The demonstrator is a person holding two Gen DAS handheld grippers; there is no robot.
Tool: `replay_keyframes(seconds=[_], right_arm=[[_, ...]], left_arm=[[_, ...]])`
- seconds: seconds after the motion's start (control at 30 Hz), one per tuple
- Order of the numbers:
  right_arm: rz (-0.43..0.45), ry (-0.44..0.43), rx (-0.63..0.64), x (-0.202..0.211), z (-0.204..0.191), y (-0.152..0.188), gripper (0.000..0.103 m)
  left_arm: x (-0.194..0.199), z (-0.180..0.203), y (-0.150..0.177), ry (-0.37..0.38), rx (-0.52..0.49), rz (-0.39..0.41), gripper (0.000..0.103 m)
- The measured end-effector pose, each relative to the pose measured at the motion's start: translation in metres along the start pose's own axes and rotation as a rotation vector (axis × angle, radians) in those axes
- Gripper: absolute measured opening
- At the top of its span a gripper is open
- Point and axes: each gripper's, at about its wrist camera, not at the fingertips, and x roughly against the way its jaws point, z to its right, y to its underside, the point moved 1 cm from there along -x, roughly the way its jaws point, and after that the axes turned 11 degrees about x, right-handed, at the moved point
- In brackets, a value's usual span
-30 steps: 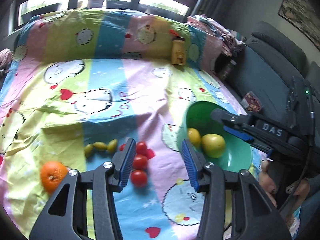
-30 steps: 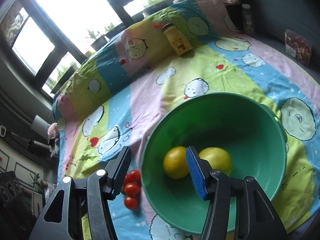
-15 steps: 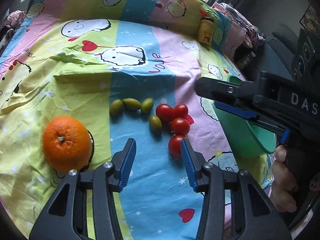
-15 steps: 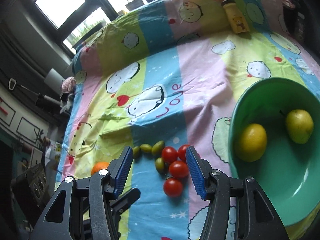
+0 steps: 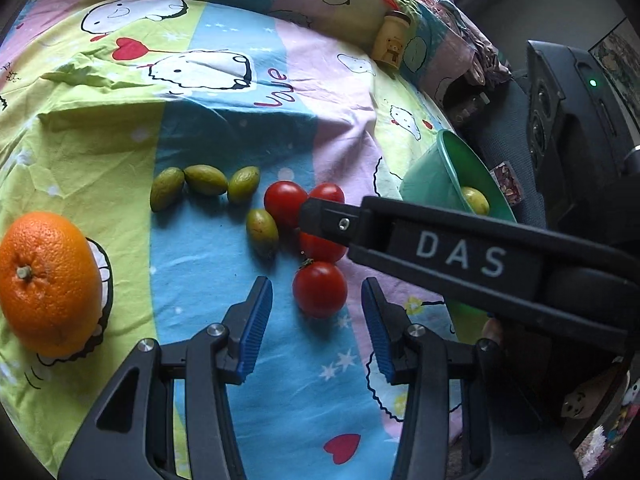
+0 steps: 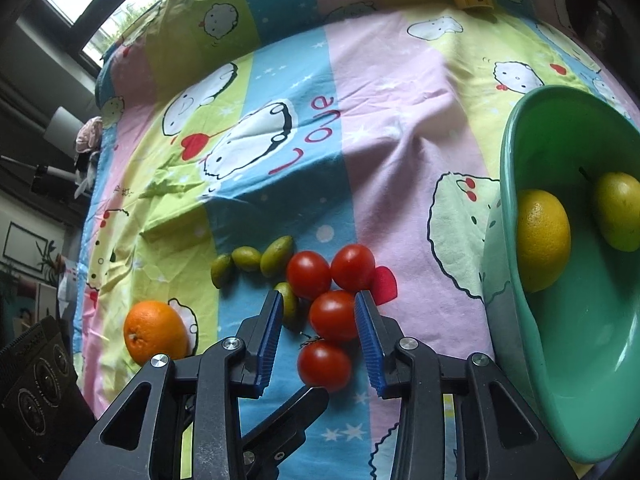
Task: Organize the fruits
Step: 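Move both grippers to the red cherry tomatoes beside the green olives, then close the left gripper on a cherry tomato while the right gripper grasps another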
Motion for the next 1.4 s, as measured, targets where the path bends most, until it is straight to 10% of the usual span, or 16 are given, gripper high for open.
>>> replay_keyframes(seconds=[1.4], right_arm=[[0.001, -0.074, 0.023, 0.0, -0.006, 0.001, 0.036]], left_arm=[[0.008, 0.006, 0.003, 0.005, -0.009, 0.045, 0.031]])
